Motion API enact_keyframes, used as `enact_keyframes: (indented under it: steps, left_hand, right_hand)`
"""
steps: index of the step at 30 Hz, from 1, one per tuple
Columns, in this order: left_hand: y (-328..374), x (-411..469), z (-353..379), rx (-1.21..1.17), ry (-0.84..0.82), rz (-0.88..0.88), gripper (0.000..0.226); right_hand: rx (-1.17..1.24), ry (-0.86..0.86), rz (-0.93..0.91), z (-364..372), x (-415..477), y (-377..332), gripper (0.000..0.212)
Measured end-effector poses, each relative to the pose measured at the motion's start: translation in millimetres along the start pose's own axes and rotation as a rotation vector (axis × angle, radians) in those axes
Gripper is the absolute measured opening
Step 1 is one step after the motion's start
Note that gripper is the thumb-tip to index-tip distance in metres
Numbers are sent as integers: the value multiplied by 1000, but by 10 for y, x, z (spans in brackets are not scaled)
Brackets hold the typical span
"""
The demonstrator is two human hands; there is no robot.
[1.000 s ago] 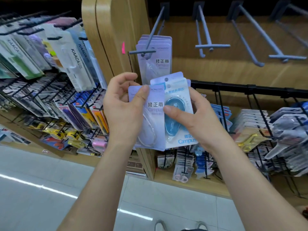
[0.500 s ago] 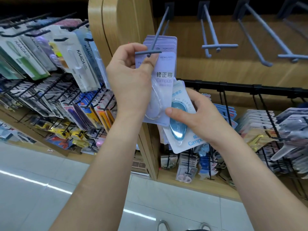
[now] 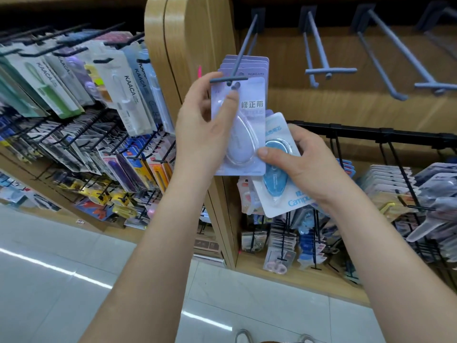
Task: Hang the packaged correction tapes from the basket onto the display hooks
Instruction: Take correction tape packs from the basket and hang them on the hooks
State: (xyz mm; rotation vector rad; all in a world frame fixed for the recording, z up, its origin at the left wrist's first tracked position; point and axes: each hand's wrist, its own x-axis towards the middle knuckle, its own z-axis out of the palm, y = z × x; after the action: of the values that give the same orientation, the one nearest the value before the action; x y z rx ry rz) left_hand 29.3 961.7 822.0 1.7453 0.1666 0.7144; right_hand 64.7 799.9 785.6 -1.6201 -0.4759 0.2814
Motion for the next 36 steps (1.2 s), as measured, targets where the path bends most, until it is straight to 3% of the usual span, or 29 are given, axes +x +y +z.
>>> enact_keyframes:
  steps: [3,6,9,13,19,22,27,32,36]
  left_hand:
    - [-51,-339,-127,210,-63,-66,51]
    - [-144,-451,-166,196,-47,-164,59]
    - [-262,-337,-83,106,-4,-205,62]
    - [-441,-183,153,198,60,-180,64]
    - [-446,-104,289,433,45,-136,63]
    - [-415,-319,163,507,13,-116,58]
    - [-250,-715,232,38,-265,-325,48]
    - [-328,-699,269,-189,-191,-407,45]
    - [-308,-684,260,-323,-151,-445,37]
  right_hand:
    - [7,44,-12,35,24,17,19]
    - [15,84,-18,89,28,57,17]
    - [69,175,17,83,16,102,18]
    - [133,292,42,-62,-99,186,20]
    - [238,259,33,-19,-237,221,31]
    - [296,285,32,27,-264,234,25]
    - [189,326,-3,117,-279,238,15]
    - [359,134,76,37,-336,195,25]
    - [136,-42,29,-189,-379,301,59]
